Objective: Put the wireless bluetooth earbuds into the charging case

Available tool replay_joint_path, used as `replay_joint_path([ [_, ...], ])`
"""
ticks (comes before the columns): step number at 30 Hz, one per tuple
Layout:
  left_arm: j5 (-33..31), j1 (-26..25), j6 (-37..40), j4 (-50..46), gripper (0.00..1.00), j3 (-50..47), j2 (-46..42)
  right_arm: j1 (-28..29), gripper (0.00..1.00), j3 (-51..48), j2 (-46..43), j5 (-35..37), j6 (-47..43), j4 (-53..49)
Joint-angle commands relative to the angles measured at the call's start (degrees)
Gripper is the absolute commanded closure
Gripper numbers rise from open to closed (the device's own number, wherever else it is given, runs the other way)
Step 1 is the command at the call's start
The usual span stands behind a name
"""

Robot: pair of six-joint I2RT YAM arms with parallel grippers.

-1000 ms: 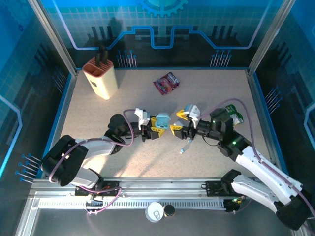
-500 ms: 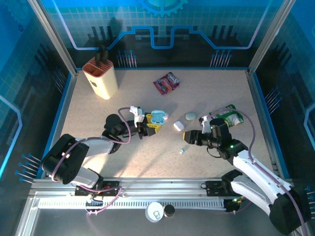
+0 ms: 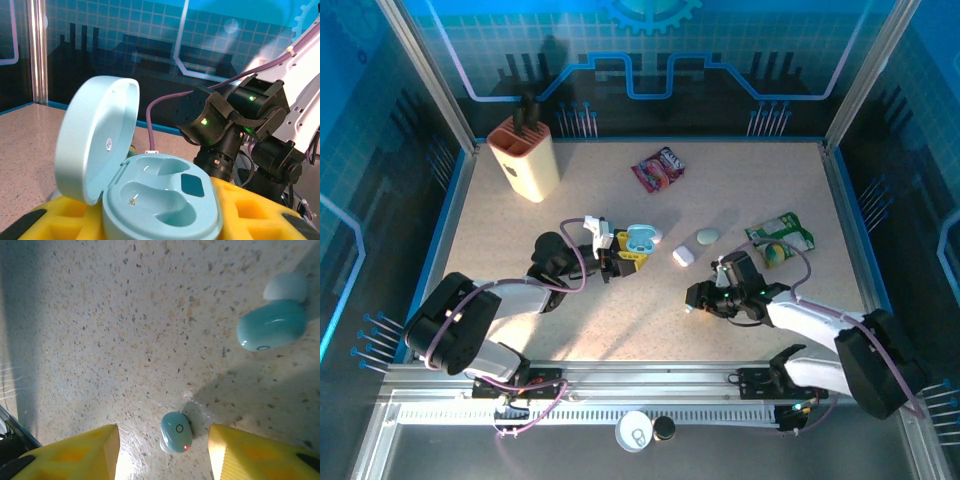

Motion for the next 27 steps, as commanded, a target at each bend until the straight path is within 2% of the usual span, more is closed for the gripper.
replay_joint_path([
  [1,0.6,0.3,0.1,2.4,0.69,-0.8,-0.5,1.2,0.51,0.7,2.3,-0.9,1.3,3.3],
  [15,1.0,0.3,-0.2,3.9,0.69,-1.0,0.7,1.6,0.68,0.2,3.9,-1.0,2.1,4.2],
  [24,1.2,0.3,-0.4,4.4,0.7,-1.3,1.0,1.6,0.69,0.0,6.6,-2.0,2.5,6.5],
  [27,1.1,0.3,-0.4,4.4,0.7,-1.4,1.0,1.6,0.75,-0.2,7.2,-1.8,2.7,6.9],
])
